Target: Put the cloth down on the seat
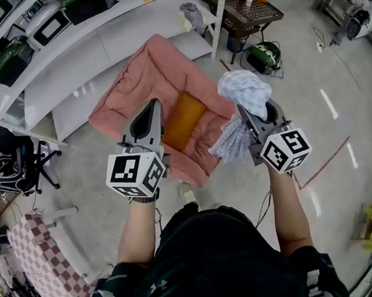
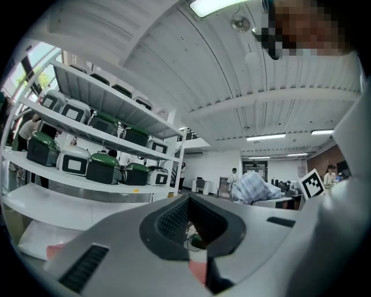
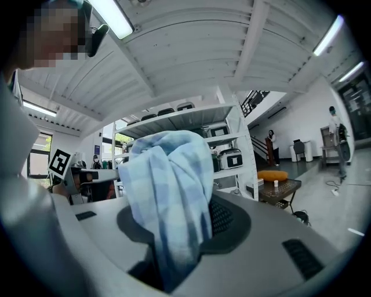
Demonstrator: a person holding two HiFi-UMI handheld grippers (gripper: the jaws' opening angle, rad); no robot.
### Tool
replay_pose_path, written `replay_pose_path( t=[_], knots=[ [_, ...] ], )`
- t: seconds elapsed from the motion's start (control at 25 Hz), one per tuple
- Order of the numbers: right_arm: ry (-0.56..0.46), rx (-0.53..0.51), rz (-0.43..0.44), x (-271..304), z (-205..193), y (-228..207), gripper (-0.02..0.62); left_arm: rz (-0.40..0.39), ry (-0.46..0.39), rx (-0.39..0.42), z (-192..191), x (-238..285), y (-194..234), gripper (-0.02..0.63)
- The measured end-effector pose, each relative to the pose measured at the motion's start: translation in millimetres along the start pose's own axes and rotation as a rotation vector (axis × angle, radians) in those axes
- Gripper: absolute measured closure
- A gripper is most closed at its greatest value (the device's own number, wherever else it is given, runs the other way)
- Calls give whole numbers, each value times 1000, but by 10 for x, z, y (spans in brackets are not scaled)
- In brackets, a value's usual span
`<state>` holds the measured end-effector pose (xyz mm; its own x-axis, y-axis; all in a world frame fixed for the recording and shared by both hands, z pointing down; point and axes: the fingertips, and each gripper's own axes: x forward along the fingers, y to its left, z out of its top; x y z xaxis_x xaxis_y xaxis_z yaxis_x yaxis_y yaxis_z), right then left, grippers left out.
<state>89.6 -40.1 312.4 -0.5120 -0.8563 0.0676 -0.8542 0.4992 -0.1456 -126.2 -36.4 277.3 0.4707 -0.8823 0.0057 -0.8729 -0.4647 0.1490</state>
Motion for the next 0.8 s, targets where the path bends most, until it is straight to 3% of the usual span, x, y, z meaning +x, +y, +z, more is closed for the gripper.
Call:
replay_pose_path(
  t=[0.48,0.8],
  knots=[
    [110,69,-150,805,-748,-434,436,-77,33,-23,-413,743,455,600],
    [208,142,-162,1357,-1621,-927,436,-24,100,-44,-968,1307,698,601]
  ],
)
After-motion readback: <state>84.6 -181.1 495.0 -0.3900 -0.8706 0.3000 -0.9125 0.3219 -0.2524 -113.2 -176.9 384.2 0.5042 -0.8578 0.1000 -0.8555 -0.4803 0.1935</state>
